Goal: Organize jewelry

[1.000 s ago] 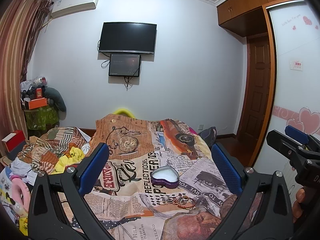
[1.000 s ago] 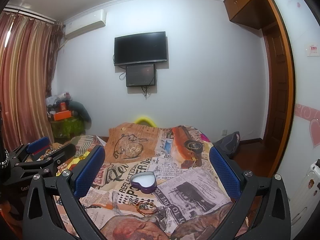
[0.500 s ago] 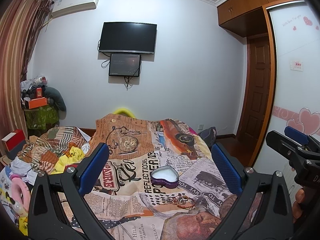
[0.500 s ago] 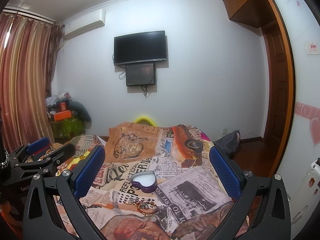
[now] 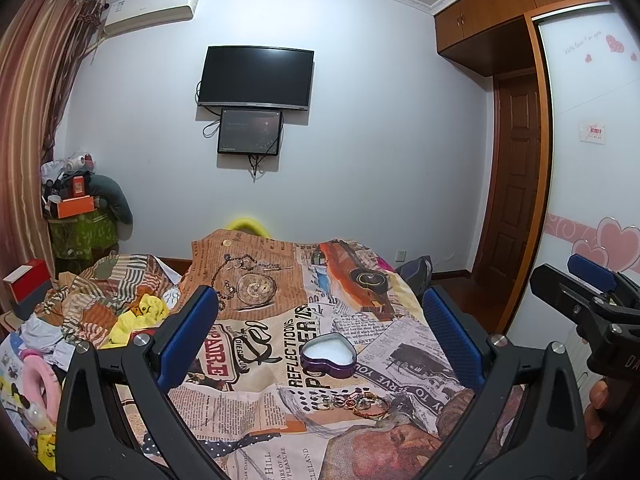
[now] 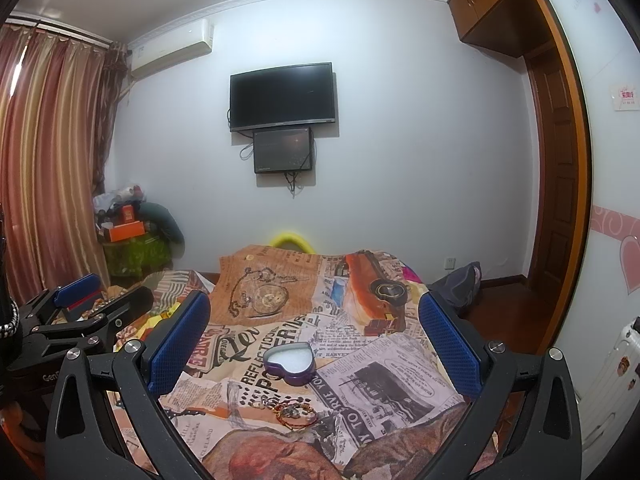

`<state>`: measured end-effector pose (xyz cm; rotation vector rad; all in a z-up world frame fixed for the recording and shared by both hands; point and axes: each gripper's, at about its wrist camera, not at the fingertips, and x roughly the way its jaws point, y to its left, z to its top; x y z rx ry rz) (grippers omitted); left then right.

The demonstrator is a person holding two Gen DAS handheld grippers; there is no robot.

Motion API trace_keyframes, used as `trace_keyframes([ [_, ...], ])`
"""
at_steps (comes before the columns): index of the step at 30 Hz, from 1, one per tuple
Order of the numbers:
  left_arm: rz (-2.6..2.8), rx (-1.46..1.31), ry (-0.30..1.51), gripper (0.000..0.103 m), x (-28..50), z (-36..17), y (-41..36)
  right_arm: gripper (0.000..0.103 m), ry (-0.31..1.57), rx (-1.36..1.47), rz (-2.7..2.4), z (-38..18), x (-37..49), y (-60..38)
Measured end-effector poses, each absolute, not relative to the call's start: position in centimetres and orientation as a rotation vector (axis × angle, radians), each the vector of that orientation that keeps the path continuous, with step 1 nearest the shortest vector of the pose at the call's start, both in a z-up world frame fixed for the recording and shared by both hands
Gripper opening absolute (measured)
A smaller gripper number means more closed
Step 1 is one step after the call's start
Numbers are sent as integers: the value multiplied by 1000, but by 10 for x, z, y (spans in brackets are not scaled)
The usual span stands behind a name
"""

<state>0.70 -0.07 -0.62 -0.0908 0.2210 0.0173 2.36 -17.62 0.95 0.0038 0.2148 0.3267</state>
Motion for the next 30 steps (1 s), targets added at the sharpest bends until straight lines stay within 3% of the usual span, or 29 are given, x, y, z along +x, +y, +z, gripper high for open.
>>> trace_keyframes([
  [30, 29, -82, 264, 103, 24, -20, 2, 103, 258, 1, 329, 1, 35, -175],
])
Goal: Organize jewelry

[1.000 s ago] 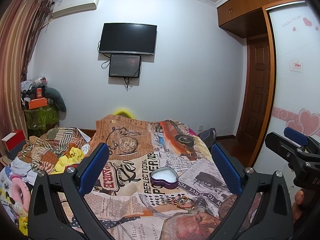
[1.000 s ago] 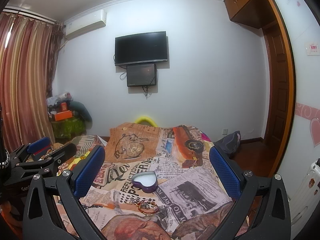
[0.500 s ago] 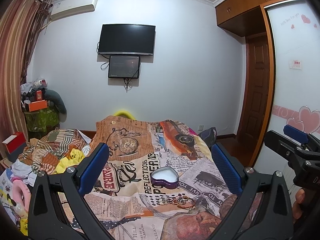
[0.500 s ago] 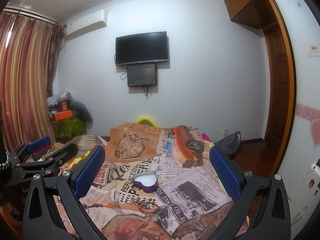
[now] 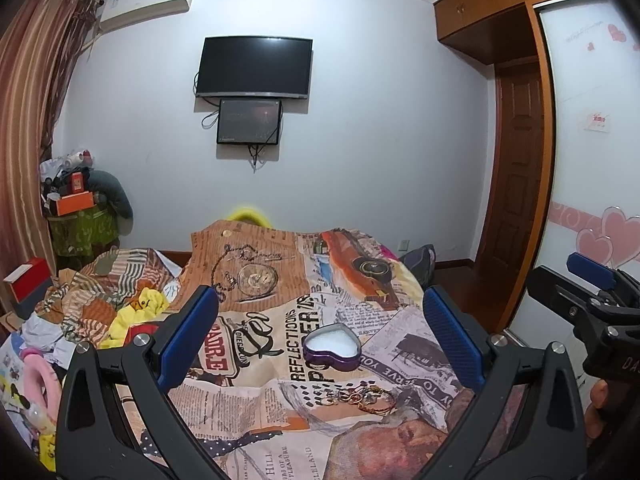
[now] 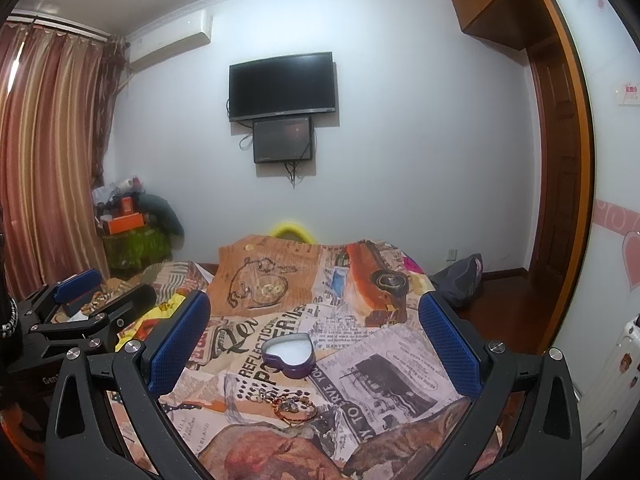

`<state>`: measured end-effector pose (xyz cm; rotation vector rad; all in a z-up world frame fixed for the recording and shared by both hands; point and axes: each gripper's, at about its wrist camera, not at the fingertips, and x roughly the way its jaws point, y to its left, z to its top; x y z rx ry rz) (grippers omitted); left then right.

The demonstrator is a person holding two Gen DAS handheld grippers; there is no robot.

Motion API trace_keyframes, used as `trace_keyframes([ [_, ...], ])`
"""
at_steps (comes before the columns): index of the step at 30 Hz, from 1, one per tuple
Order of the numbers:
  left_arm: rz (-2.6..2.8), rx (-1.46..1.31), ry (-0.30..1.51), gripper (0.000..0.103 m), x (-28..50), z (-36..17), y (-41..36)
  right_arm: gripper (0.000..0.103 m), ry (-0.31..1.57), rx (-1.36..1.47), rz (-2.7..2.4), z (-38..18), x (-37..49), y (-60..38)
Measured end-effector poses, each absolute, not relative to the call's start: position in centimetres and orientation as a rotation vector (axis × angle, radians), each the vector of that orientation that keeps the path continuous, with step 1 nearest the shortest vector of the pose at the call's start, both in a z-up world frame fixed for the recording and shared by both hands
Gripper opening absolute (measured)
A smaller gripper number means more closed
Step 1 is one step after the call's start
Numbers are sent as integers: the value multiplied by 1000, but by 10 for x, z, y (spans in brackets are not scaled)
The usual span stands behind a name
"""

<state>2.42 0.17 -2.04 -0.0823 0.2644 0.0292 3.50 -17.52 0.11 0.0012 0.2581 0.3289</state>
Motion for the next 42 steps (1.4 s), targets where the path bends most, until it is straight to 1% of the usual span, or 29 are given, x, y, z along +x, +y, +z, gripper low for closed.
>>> trace_keyframes([
  [7, 64, -99, 370, 103, 55, -43, 17, 103, 332, -3, 302, -16, 55, -179],
  [13, 65, -124, 502, 103, 84, -80, 28, 103, 468, -19, 269, -45, 85, -183],
  [16, 69, -117, 571, 96, 97, -99, 28, 103, 543, -24, 271, -62, 100, -183],
  [18, 58, -118, 627, 88, 106, -113, 29, 103, 581, -32, 271, -71, 107, -183],
  [21, 35, -124, 713, 78, 120, -135, 29, 103, 626, -56, 259, -83, 118, -181],
  [23, 16, -124, 761, 75, 127, -150, 27, 103, 653, -76, 257, -93, 124, -180],
  [28, -24, -133, 833, 73, 141, -170, 21, 103, 713, -101, 270, -116, 140, -175],
  [31, -53, -141, 872, 72, 151, -181, 17, 95, 756, -101, 302, -129, 150, -171],
  [33, -74, -148, 895, 66, 156, -187, 16, 89, 783, -99, 333, -137, 156, -170],
  [34, -87, -153, 908, 64, 159, -191, 15, 85, 792, -99, 343, -140, 158, -168],
  [36, -107, -157, 925, 54, 163, -196, 13, 79, 820, -100, 373, -148, 165, -165],
  [39, -145, -159, 960, 43, 170, -203, 10, 67, 862, -95, 432, -158, 176, -161],
  [40, -154, -158, 965, 41, 171, -205, 9, 65, 871, -94, 443, -160, 179, -159],
  [42, -163, -141, 966, 39, 173, -207, 5, 56, 899, -93, 480, -166, 186, -155],
])
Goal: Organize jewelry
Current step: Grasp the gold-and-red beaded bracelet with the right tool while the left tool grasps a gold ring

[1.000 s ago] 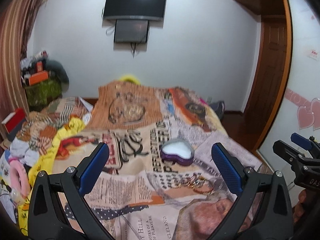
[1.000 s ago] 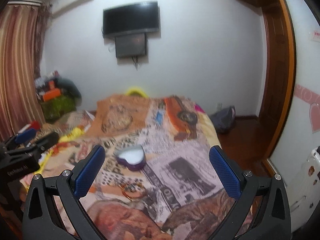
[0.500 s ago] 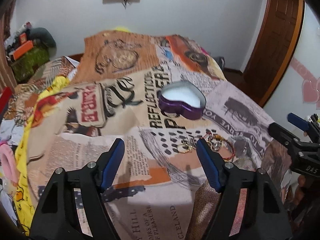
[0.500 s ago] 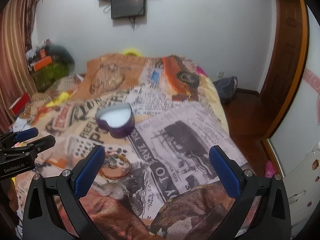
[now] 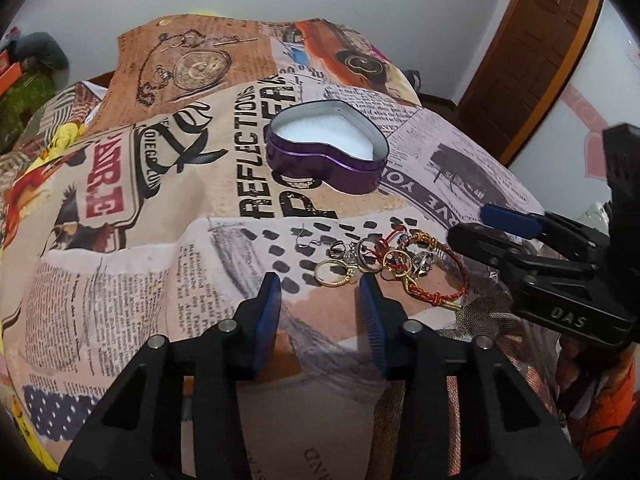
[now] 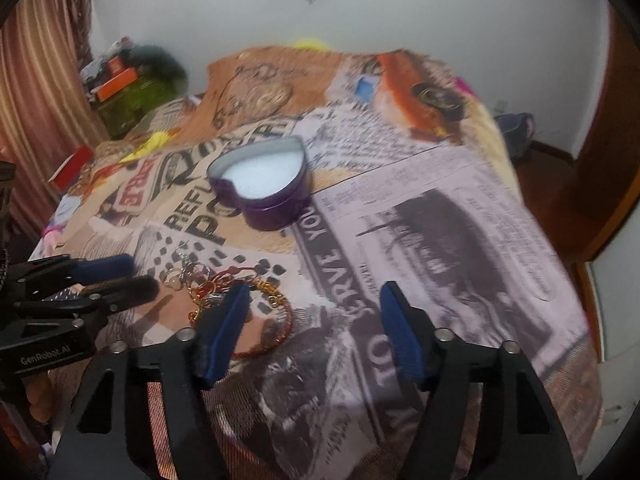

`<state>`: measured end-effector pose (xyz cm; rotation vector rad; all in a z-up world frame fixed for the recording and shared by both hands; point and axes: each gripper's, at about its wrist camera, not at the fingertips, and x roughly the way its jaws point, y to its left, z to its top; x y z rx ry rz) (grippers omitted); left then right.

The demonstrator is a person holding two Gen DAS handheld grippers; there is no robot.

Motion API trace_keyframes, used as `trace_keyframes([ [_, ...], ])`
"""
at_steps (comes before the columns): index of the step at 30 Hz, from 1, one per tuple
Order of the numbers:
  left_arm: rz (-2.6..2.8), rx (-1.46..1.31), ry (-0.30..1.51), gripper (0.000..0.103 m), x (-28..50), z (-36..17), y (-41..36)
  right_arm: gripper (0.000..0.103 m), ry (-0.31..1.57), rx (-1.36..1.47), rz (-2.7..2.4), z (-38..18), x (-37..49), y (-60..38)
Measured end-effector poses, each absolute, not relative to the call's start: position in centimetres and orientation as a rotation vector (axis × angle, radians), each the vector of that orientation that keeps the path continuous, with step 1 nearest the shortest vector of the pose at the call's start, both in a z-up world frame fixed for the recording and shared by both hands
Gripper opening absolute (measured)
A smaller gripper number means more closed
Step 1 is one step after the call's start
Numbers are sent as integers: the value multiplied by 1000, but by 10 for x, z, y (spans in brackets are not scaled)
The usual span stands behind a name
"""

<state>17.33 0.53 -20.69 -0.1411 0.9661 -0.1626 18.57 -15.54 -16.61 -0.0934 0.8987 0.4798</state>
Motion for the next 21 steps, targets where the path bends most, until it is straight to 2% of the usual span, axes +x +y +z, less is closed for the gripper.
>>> trace_keyframes([
  [3, -185, -131, 969, 34, 176, -208, 2, 50, 928, -95, 522, -173, 191, -151],
  [9, -196, -133, 978, 33, 185, -215, 1, 35, 950, -127, 568, -182, 195, -142],
  [12, -173, -140, 977, 26, 188, -217, 2, 32, 960, -132, 578, -186, 197, -141],
  [19, -168, -141, 968, 25, 186, -218, 2, 22, 959, -165, 563, -191, 198, -141],
  [21, -167, -142, 966, 25, 186, -218, 2, 13, 960, -162, 571, -191, 199, -142],
])
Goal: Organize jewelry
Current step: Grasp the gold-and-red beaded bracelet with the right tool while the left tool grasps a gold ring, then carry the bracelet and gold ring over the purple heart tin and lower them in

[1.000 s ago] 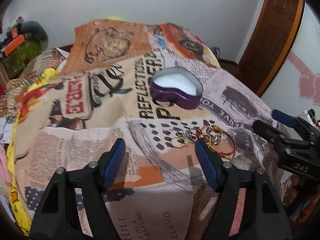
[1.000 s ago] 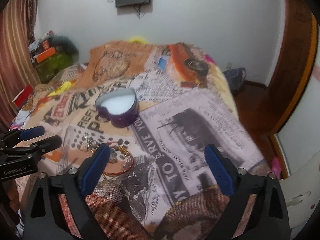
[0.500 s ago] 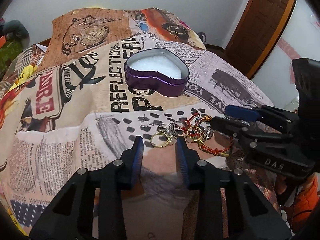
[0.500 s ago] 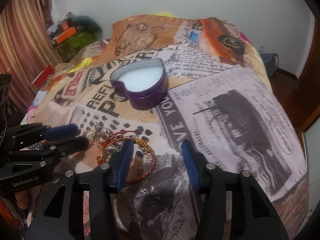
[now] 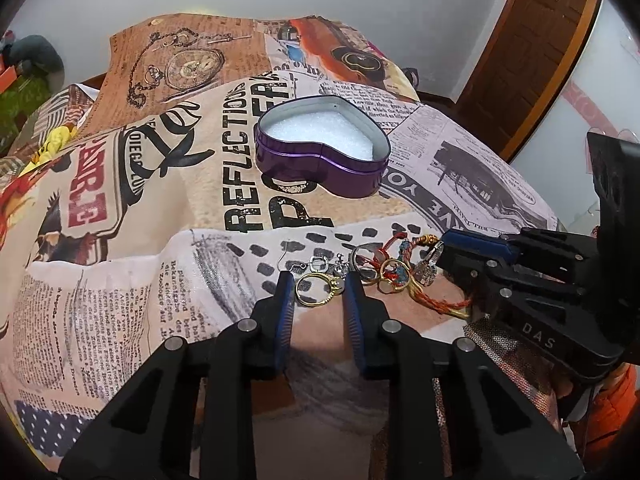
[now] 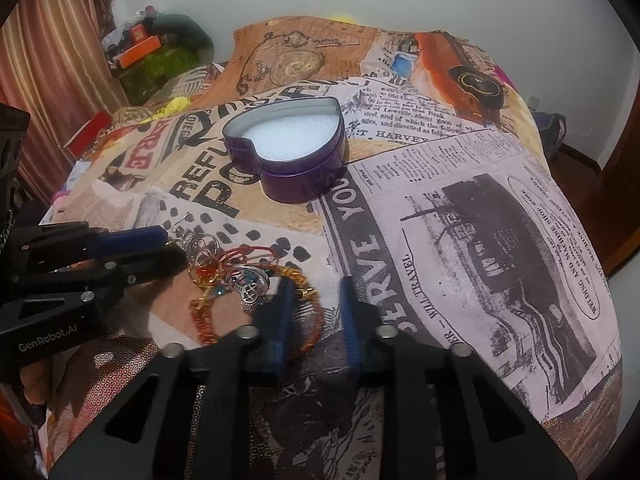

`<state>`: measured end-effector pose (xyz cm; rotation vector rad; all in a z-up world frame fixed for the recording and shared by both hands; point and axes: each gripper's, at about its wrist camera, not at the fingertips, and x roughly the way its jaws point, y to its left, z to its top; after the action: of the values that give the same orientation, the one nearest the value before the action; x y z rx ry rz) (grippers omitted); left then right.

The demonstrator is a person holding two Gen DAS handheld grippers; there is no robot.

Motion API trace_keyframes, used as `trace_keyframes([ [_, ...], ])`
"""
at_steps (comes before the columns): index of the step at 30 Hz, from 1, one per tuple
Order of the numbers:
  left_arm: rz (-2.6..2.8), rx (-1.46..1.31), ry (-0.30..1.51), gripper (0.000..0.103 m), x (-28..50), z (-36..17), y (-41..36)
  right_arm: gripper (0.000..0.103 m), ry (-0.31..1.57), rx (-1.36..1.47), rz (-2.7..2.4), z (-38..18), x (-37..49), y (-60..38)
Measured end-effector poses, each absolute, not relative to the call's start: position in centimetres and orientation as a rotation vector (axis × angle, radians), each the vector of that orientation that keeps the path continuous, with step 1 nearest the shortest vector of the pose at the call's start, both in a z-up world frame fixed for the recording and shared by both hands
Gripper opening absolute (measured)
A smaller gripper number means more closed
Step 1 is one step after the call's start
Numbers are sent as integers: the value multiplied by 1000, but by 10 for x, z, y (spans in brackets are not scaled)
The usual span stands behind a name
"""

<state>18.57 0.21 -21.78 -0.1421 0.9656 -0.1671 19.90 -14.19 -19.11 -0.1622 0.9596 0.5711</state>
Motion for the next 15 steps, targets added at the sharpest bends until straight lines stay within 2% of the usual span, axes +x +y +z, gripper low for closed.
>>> trace_keyframes([
  [8, -148, -151, 945, 24, 180, -212, 7, 10, 951, -133, 566, -187, 199, -146],
  [15, -121, -157, 905, 24, 170, -196, 15, 10, 898, -75, 554, -162, 190, -147],
])
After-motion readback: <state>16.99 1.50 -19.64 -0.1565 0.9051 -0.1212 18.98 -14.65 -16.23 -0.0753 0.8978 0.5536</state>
